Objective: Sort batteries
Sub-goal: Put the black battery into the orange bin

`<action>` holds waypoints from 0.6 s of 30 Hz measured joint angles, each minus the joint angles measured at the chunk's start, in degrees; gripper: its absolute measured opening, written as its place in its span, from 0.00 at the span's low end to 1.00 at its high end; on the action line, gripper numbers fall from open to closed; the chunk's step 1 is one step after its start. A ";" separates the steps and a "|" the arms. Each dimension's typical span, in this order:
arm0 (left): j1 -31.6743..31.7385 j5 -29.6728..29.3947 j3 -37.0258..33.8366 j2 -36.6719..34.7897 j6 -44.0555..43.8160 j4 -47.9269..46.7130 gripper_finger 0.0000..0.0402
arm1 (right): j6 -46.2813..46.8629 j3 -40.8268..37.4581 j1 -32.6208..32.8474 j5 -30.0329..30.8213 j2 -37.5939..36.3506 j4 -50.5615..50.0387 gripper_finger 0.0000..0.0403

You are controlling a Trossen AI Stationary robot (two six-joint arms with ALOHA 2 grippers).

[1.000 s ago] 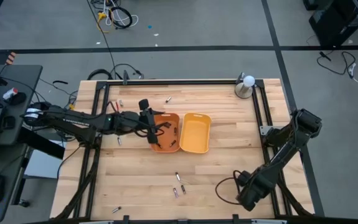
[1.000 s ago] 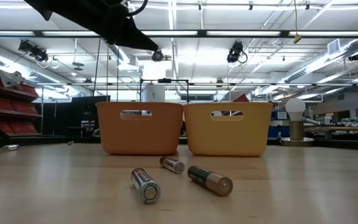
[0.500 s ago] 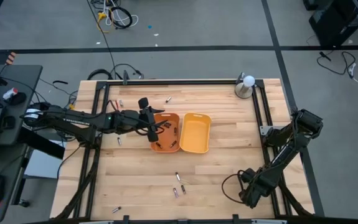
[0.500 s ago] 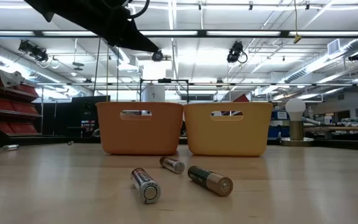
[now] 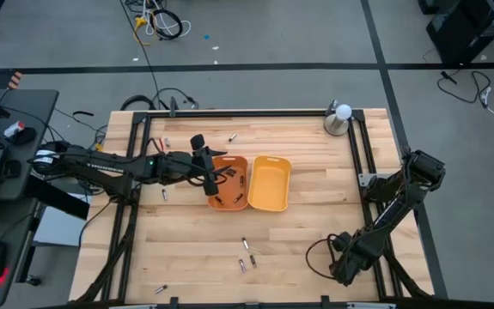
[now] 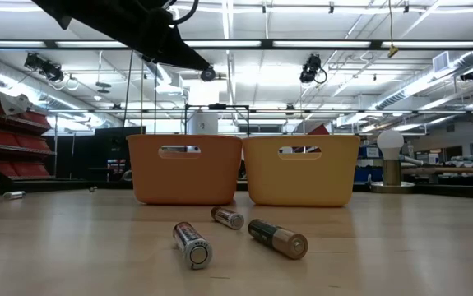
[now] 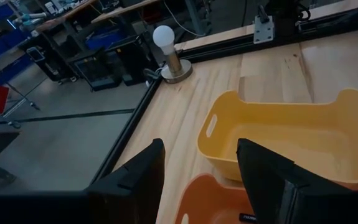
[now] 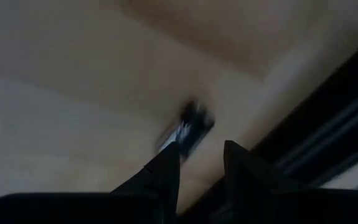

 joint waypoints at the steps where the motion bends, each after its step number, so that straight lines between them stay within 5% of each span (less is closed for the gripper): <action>1: 0.00 0.00 0.00 0.00 0.00 0.02 0.49 | 0.04 0.43 -0.12 -0.58 0.00 0.14 0.28; 18: 0.00 -0.02 0.00 0.00 -0.38 -1.14 0.49 | 5.55 0.83 0.11 -3.52 0.02 -1.14 0.27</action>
